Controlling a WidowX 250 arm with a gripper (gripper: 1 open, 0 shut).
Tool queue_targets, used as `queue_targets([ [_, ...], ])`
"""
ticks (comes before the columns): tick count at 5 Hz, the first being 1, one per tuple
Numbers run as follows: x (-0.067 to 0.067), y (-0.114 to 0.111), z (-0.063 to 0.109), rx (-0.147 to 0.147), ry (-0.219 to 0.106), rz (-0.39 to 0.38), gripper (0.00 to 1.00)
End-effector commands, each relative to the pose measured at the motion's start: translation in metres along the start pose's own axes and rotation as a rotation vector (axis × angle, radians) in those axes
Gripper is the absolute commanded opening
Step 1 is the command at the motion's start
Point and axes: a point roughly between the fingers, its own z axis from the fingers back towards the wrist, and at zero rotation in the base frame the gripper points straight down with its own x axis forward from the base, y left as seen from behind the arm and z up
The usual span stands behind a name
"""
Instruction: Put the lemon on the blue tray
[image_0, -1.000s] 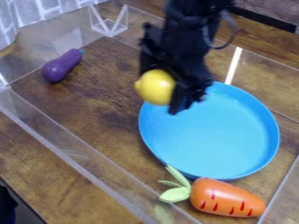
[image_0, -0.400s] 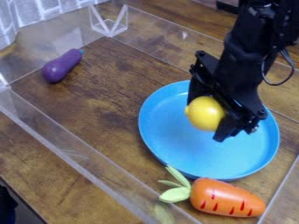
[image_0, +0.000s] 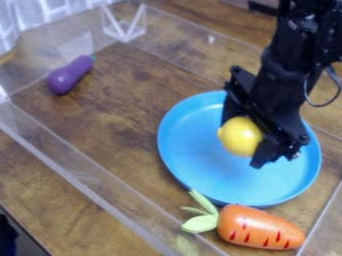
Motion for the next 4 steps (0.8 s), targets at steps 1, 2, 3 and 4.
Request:
queue_targets([
  [1,0.012,0.012,0.024,0.01,-0.067,-0.001,0.0],
  [2,0.013,0.019,0.025,0.012,-0.084,-0.003,0.0],
  [3,0.015,0.025,0.024,0.011,-0.099,-0.009,0.0],
  [4,0.019,0.028,0.025,0.012,-0.122,-0.014,0.0],
])
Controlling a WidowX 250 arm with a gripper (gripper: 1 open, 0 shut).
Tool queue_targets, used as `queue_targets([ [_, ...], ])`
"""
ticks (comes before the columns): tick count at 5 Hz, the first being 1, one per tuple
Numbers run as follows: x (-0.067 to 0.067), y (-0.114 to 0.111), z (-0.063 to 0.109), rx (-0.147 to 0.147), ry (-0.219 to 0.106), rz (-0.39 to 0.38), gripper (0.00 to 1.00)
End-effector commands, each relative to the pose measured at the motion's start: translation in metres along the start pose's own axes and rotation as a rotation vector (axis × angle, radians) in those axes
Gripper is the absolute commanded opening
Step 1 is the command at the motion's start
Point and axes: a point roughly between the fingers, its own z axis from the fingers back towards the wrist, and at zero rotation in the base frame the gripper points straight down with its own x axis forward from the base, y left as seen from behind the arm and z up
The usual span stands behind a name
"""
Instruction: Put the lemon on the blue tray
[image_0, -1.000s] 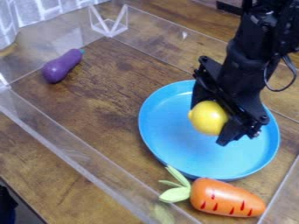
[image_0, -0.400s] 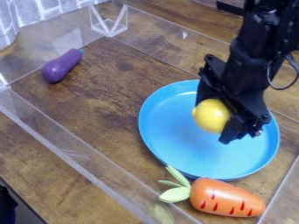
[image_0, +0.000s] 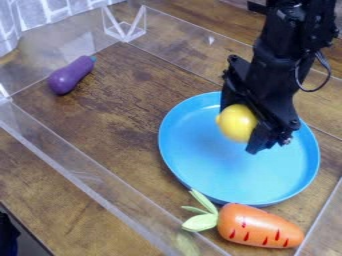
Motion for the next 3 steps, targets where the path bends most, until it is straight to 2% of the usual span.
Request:
queue_targets([
  [1,0.0138,0.0148,0.0253,0.015,-0.107,0.03,0.0],
  [3,0.015,0.0204,0.0329,0.021,-0.155,0.031,0.0],
])
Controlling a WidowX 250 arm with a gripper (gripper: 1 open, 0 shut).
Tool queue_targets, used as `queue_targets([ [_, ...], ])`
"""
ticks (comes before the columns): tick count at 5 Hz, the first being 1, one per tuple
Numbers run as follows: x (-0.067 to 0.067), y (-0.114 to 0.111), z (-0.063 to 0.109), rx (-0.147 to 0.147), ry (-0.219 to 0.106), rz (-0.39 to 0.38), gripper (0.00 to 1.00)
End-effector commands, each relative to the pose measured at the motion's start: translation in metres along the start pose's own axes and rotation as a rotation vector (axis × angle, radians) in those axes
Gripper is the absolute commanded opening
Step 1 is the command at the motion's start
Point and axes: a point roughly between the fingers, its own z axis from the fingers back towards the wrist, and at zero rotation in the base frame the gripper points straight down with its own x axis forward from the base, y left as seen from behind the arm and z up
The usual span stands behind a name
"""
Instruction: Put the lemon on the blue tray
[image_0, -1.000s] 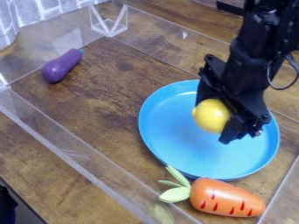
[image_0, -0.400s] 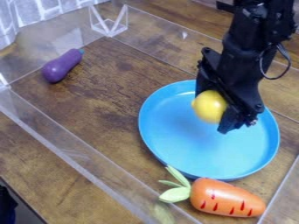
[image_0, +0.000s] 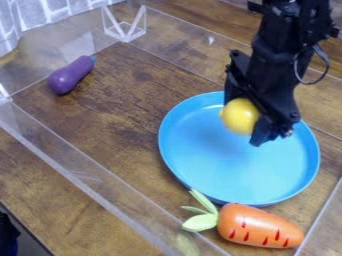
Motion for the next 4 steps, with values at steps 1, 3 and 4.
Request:
queue_targets([
  [1,0.0065,0.0157,0.0319,0.024,-0.098,0.034,0.0],
  [3,0.005,0.0128,0.0342,0.021,-0.14,0.036,0.0],
  [4,0.0034,0.0107,0.0338,0.019,-0.159,0.04,0.0],
])
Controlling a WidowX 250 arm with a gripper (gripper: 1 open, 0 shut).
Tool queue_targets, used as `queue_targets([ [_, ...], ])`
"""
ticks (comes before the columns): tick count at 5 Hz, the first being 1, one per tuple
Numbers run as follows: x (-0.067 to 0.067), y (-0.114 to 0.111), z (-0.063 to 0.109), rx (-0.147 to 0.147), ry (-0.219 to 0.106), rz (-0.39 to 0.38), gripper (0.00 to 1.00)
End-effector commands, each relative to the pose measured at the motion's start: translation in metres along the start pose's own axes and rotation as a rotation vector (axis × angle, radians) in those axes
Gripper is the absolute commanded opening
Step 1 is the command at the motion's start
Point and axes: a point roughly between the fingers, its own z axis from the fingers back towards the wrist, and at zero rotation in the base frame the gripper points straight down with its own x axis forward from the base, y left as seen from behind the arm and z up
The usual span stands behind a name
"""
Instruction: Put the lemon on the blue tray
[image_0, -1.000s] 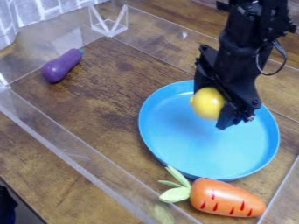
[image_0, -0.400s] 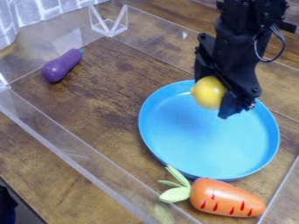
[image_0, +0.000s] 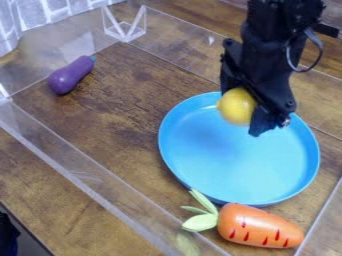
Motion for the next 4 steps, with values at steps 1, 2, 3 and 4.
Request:
queue_targets([
  [1,0.011,0.005,0.024,0.011,-0.106,0.023,0.0],
  [2,0.012,0.005,0.024,0.013,-0.132,0.033,0.0],
  [3,0.012,-0.004,0.02,0.007,-0.153,0.03,0.0],
  [4,0.013,-0.012,0.016,0.002,-0.172,0.03,1.0],
])
